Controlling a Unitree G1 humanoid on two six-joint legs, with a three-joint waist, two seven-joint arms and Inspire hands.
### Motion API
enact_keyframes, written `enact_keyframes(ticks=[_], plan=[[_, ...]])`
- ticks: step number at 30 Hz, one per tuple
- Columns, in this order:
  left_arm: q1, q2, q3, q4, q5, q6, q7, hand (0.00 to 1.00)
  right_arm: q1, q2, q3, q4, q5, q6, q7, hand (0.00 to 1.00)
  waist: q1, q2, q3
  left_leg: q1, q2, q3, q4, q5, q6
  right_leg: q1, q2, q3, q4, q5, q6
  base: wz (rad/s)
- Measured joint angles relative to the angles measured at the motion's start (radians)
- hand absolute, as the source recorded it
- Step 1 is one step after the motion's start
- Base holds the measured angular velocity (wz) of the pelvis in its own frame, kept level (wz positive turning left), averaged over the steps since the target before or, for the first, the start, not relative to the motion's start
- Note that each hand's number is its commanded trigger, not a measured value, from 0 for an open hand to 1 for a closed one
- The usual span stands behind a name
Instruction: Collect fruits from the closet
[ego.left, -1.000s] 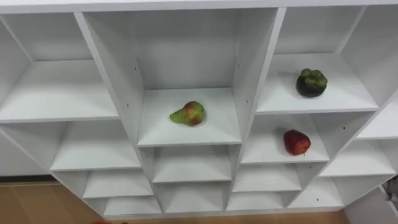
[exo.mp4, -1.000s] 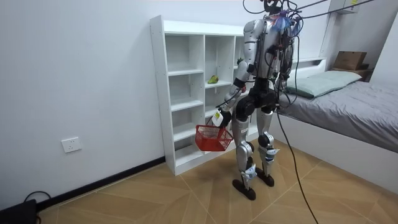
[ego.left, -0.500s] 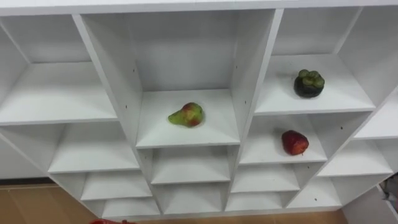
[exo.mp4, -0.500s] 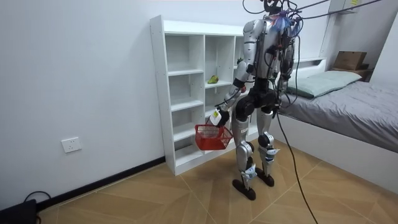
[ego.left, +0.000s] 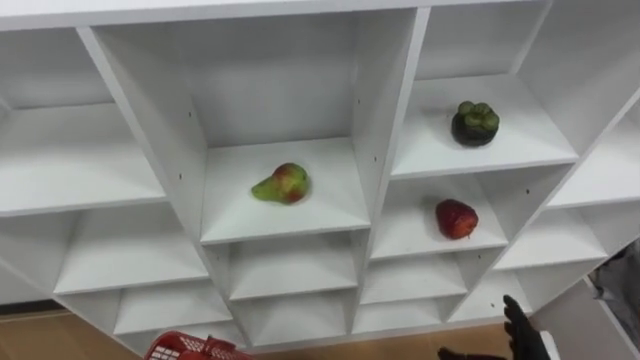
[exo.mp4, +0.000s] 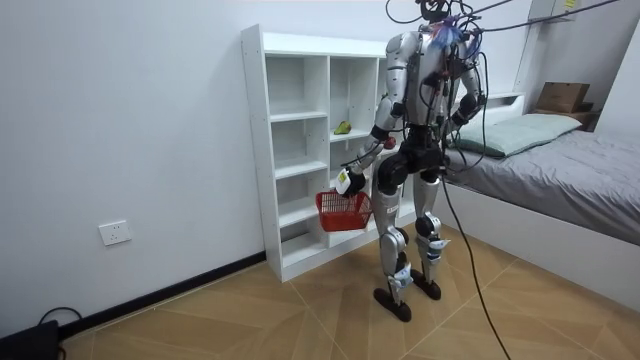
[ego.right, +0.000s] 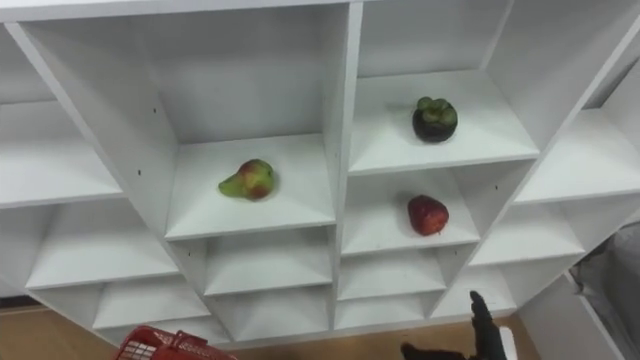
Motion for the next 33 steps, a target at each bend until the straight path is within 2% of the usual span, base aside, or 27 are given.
enact_keyframes(ticks=[3,8,15,17,21,22,27,33], plan=[[0.024,0.000,-0.024,-0.040,-0.003,-0.005,0.019,1.00,0.026,0.002,0.001,-0.124,-0.015,-0.031,-0.043,0.00,-0.002,0.003,-0.0029,0.002,0.000,0.005,-0.001,0.000,0.000,-0.006,0.001,0.008,0.002,0.001,0.000,-0.08],[0.035,0.002,-0.036,-0.044,-0.003,-0.012,0.019,1.00,0.026,0.001,-0.001,-0.258,-0.019,-0.065,-0.141,0.00,-0.006,0.012,-0.0014,0.001,0.004,0.020,-0.001,0.000,0.000,-0.011,0.004,0.012,0.003,0.005,-0.002,-0.06],[0.056,0.008,-0.045,-0.054,-0.009,-0.012,0.036,1.00,0.020,-0.015,0.010,-0.355,-0.023,-0.068,-0.182,0.00,-0.003,0.017,-0.0044,0.001,0.008,0.030,-0.007,-0.001,-0.002,-0.014,0.009,0.022,0.007,0.007,-0.004,-0.05],[0.058,0.013,-0.050,-0.053,-0.027,-0.012,0.038,1.00,0.020,-0.034,0.030,-0.394,-0.054,-0.067,-0.188,0.00,0.001,0.016,-0.0038,-0.001,0.009,0.033,-0.007,-0.001,-0.002,-0.018,0.010,0.027,0.013,0.007,-0.004,-0.05],[0.058,0.018,-0.072,-0.055,-0.027,-0.012,0.038,1.00,0.019,-0.042,0.049,-0.457,-0.123,-0.074,-0.205,0.00,0.006,0.013,-0.0038,-0.006,0.010,0.041,-0.006,-0.001,-0.003,-0.028,0.012,0.034,0.020,0.008,-0.005,-0.06],[0.059,0.018,-0.084,-0.055,-0.027,-0.012,0.038,1.00,0.018,-0.042,0.053,-0.461,-0.149,-0.084,-0.216,0.00,0.007,0.011,-0.0039,-0.007,0.010,0.041,-0.006,-0.001,-0.003,-0.029,0.012,0.034,0.020,0.009,-0.005,0.00],[0.057,0.022,-0.110,-0.057,-0.026,-0.013,0.038,1.00,0.018,-0.046,0.071,-0.493,-0.185,-0.088,-0.253,0.00,0.007,0.011,-0.0035,-0.013,0.011,0.043,-0.006,-0.001,-0.003,-0.033,0.012,0.035,0.018,0.009,-0.004,0.00],[0.053,0.023,-0.114,-0.057,-0.040,-0.012,0.034,1.00,-0.007,-0.053,0.084,-0.493,-0.188,-0.088,-0.267,0.00,0.012,0.011,-0.0028,-0.013,0.011,0.044,-0.005,-0.001,-0.003,-0.033,0.012,0.035,0.017,0.009,-0.005,0.00]])
